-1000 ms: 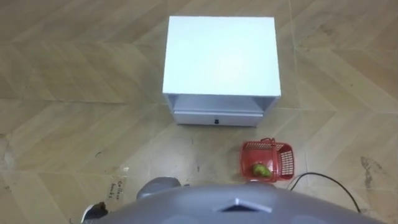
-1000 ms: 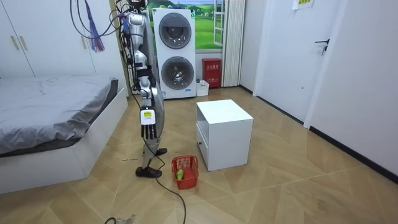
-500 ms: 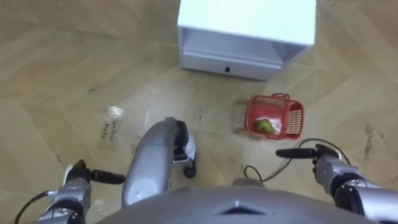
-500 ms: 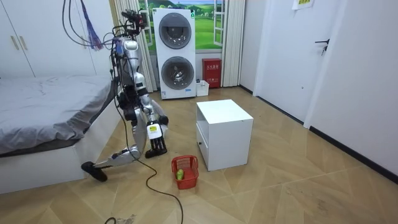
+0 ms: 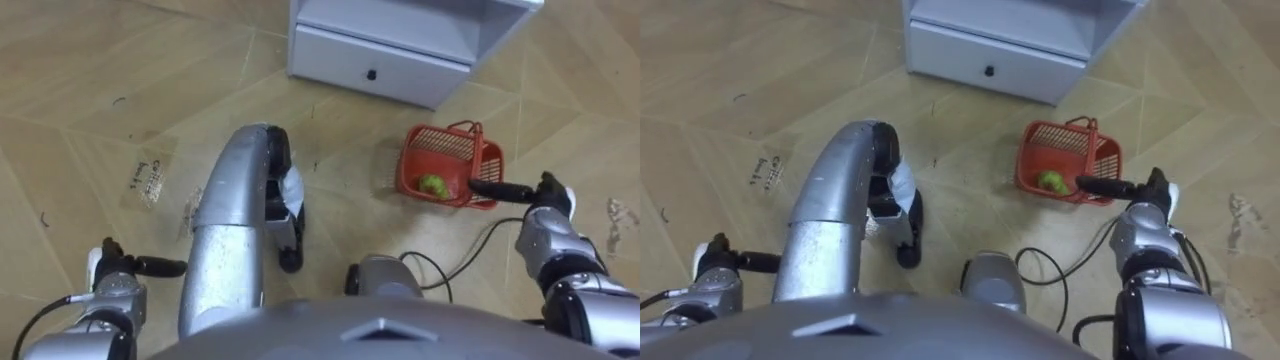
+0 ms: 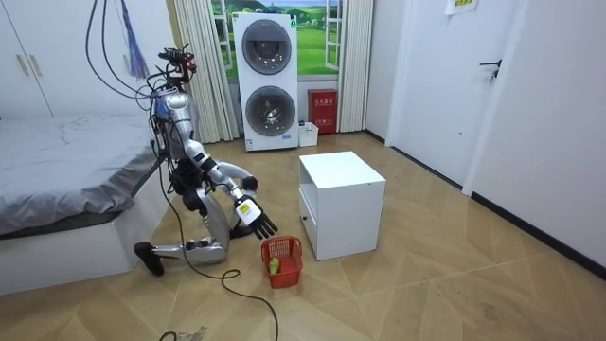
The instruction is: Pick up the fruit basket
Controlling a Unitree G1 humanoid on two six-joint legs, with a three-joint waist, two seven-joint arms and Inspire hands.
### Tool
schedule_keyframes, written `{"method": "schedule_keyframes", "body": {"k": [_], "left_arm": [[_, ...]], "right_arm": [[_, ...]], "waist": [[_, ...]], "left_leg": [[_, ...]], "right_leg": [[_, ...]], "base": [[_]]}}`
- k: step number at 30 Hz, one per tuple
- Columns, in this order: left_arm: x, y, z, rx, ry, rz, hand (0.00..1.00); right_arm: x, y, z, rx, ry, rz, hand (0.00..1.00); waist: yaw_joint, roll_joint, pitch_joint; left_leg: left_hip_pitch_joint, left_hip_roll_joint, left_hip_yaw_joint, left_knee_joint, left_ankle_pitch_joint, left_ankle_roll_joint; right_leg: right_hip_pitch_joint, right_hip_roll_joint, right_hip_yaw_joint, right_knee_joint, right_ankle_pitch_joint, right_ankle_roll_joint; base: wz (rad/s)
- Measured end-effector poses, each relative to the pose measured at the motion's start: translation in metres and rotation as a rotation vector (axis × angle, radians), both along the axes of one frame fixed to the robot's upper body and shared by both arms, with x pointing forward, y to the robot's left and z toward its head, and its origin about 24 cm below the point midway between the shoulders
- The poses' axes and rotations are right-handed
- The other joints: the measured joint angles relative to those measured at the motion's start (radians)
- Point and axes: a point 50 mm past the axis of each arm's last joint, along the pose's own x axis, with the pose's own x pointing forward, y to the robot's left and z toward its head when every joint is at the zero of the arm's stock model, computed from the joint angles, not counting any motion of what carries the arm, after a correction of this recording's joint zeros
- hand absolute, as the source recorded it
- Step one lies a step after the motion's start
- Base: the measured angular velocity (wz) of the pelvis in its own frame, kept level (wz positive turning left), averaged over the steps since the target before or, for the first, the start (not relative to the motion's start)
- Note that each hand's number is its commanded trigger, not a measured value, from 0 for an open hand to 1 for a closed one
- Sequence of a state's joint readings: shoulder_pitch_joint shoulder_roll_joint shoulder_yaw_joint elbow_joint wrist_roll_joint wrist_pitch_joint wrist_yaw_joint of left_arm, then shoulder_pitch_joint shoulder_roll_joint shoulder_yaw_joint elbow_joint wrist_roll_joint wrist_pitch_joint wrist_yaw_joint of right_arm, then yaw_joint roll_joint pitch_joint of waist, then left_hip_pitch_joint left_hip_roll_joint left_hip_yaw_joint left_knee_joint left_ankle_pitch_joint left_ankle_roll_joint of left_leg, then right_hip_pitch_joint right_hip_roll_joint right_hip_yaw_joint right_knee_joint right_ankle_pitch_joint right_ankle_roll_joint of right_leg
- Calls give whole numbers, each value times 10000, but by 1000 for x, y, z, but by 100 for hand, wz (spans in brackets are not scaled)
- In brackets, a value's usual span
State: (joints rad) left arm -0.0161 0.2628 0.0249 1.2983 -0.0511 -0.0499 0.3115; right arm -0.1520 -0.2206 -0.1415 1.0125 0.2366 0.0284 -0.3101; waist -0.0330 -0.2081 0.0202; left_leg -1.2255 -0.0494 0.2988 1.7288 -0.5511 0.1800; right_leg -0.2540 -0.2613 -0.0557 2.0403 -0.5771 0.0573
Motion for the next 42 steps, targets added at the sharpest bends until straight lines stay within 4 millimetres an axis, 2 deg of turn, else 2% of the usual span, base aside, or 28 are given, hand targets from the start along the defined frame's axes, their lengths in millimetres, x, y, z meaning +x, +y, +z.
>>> {"method": "schedule_keyframes", "body": {"k": [2,7,9,10,12,13,14,15,16,22,26,30,33,37,42], "left_arm": [[-6,0,-1,88,174,-37,0],[-27,-2,-5,18,707,-254,0],[-33,-2,-6,-44,817,-269,0],[-33,-7,-7,-209,831,-287,0],[-38,-10,-9,-580,962,-463,0],[-40,-10,-10,-634,1005,-467,0],[-44,-9,-10,-720,1101,-491,0],[-45,-8,-10,-806,1162,-563,0],[-47,-8,-10,-859,1217,-607,0],[-40,-6,-9,-1139,1109,-972,0],[-36,-8,-9,-1186,1127,-1358,0],[-42,-9,-10,-1271,1425,-1621,0],[-44,-12,-11,-1368,1664,-1981,0],[-44,-15,-12,-1506,1745,-2187,0],[-44,-15,-13,-1642,1795,-2213,0]], "right_arm": [[7,0,6,-488,-269,285,0],[24,-3,25,-1245,-1254,510,0],[28,-5,31,-1509,-1598,610,0],[30,-8,34,-1609,-1714,648,0],[35,-7,39,-1673,-2001,790,0],[36,-7,40,-1684,-2089,822,0],[38,-7,43,-1735,-2248,944,0],[40,-7,45,-1853,-2369,1096,0],[40,-8,46,-1926,-2405,1176,0],[45,-16,54,-2100,-2572,1554,0],[46,-13,53,-2097,-2437,2122,0],[44,-10,44,-1832,-1982,2445,0],[40,-12,38,-1662,-1575,2291,0],[39,-9,33,-1413,-1344,2381,0],[39,-9,28,-1201,-942,2420,0]], "waist": [[45,-26,-17],[-196,-43,-24],[-268,-68,-26],[-290,94,26],[-210,156,33],[-182,154,32],[-153,134,43],[-137,141,33],[-129,126,38],[44,160,35],[132,251,84],[184,392,167],[334,489,152],[513,560,170],[701,609,179]], "left_leg": [[95,-10,-19,8,4,5],[66,-10,13,128,42,-15],[-109,-142,49,384,30,-202],[-145,-112,-90,474,9,-267],[-179,-173,-127,311,100,-531],[-185,-186,-143,284,108,-579],[-191,-243,-211,255,128,-690],[-204,-413,-321,195,121,-864],[-215,-475,-351,177,139,-902],[-187,-514,-387,102,160,-950],[-186,-520,-386,69,163,-975],[-205,-520,-381,73,165,-979],[-276,-503,-360,62,165,-979],[-302,-512,-332,15,176,-1000],[-349,-664,-276,-119,234,-1094]], "right_leg": [[110,-7,28,17,-117,-102],[313,2,46,121,-538,-133],[518,-51,-38,395,-798,-202],[528,76,-98,416,-815,-219],[456,50,18,406,-844,-255],[415,49,76,412,-849,-264],[392,40,161,398,-851,-266],[403,6,202,365,-847,-258],[407,-6,205,349,-842,-246],[401,-8,130,284,-826,-213],[408,-10,40,308,-825,-212],[397,-8,34,321,-825,-212],[285,-19,62,329,-825,-212],[241,-47,51,314,-825,-210],[217,-193,-47,265,-812,-183]], "base": [[-11],[2],[18],[9],[-8],[-16],[-16],[-11],[0],[3],[5],[0],[0],[1],[8]]}}
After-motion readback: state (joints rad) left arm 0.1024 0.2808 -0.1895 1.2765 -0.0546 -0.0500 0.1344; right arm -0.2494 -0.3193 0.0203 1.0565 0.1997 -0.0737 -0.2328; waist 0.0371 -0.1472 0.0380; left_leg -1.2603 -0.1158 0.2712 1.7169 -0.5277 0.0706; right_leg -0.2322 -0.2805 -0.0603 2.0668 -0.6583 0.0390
